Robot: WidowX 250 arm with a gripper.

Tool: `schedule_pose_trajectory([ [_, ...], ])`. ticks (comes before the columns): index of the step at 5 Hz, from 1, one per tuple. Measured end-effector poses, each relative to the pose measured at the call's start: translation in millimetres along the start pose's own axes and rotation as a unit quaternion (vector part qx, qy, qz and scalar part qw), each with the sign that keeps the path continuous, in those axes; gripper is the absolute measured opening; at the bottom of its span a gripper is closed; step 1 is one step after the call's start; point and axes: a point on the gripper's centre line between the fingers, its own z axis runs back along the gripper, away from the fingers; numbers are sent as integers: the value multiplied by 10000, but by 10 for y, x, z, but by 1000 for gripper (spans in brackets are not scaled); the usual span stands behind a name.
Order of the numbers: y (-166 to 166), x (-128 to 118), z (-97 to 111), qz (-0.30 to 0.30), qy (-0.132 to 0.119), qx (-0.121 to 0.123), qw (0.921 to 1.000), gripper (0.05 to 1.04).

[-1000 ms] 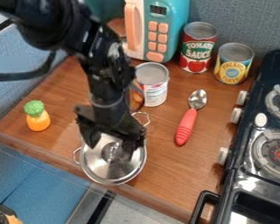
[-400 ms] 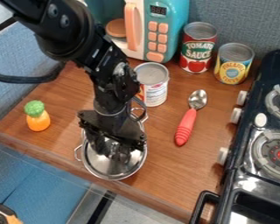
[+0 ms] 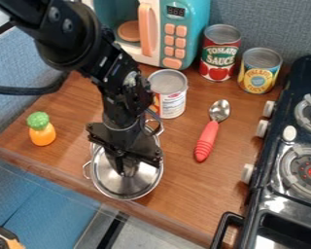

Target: Open pot

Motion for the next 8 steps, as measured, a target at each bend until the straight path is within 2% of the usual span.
schedule_pose_trajectory([
  [1,22,-28,20,72,83,52,9999,70],
  [2,3,-24,251,276,-63,-13,9996,53],
  [3,-253,5,564,42,-447,-275,9986,53],
  [4,-569,13,566,-248,-448,-429,9978,53],
  [5,-790,30,335,-443,-177,-405,9980,53],
  [6,-946,96,-22,-465,218,-431,9977,53],
  [7,-1021,218,-190,-373,328,-484,9976,53],
  [8,-1021,312,-244,-481,332,-481,9971,51],
])
